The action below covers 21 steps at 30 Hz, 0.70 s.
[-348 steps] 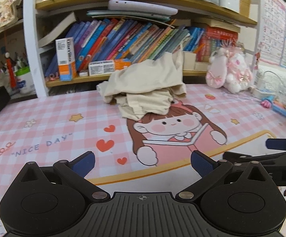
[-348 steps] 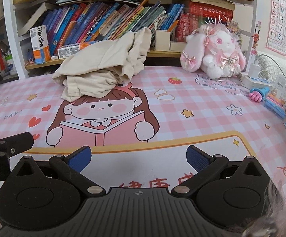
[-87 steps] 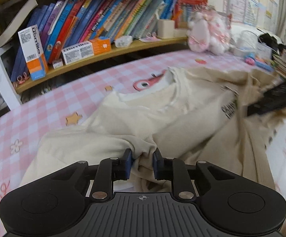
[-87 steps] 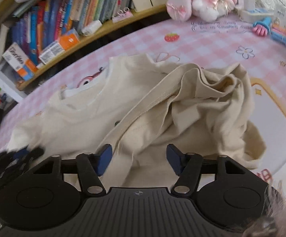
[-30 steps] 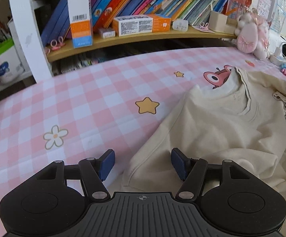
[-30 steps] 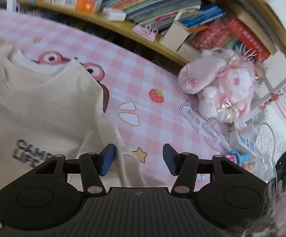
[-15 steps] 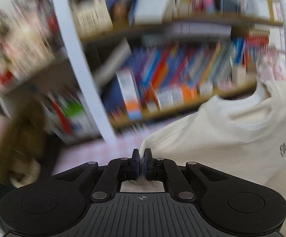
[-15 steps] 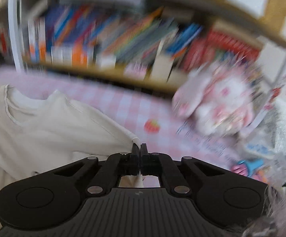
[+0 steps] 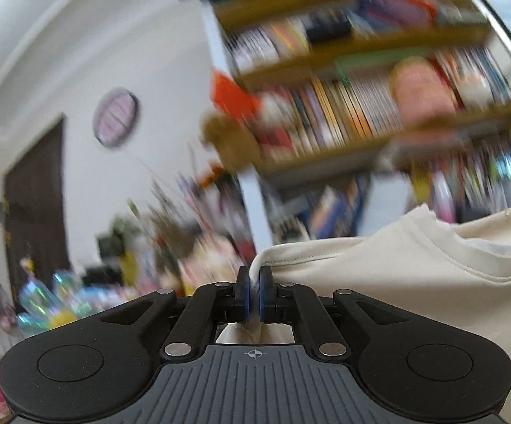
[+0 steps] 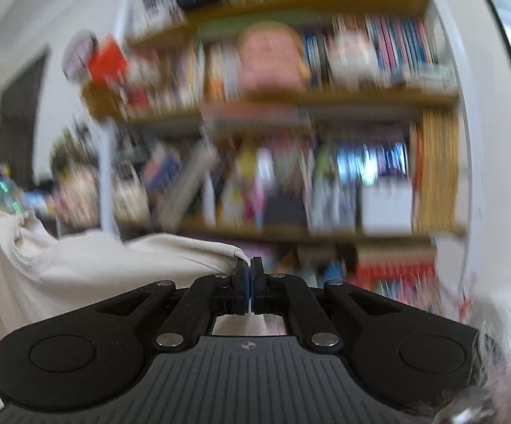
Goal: Fold clothes
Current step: 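Lift the shirt high with both grippers by its shoulders and shake it out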
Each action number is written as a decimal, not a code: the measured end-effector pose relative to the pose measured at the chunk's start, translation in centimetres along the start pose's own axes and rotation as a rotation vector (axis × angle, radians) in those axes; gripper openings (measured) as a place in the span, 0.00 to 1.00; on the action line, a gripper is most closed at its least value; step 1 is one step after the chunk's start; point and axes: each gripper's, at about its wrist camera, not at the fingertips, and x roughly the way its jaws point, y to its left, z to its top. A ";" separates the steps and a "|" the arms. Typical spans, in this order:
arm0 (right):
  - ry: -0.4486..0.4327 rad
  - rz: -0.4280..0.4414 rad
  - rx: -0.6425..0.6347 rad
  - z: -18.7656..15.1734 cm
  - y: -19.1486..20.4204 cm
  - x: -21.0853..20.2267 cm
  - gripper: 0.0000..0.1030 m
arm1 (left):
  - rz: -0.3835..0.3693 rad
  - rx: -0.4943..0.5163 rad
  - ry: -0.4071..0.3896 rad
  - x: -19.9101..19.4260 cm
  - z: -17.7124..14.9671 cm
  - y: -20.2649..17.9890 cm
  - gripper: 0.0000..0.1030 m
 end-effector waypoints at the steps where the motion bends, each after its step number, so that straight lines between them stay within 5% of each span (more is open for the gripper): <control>1: -0.044 0.025 0.006 1.0 -0.1 -0.8 0.01 | 0.022 -0.015 -0.037 -1.0 0.9 0.4 0.05; 10: -0.362 0.228 0.016 7.6 -0.3 -7.6 0.01 | 0.123 -0.144 -0.308 -6.4 7.0 3.4 0.05; 16: -0.517 0.254 -0.090 10.8 0.2 -10.9 0.01 | 0.129 -0.236 -0.498 -8.3 10.0 4.8 0.05; 19: -0.560 0.240 -0.136 11.8 0.2 -11.7 0.01 | 0.075 -0.268 -0.478 -7.3 10.1 5.6 0.05; 21: -0.535 0.228 -0.118 11.8 -0.1 -10.9 0.01 | 0.033 -0.267 -0.380 -4.8 8.9 6.2 0.05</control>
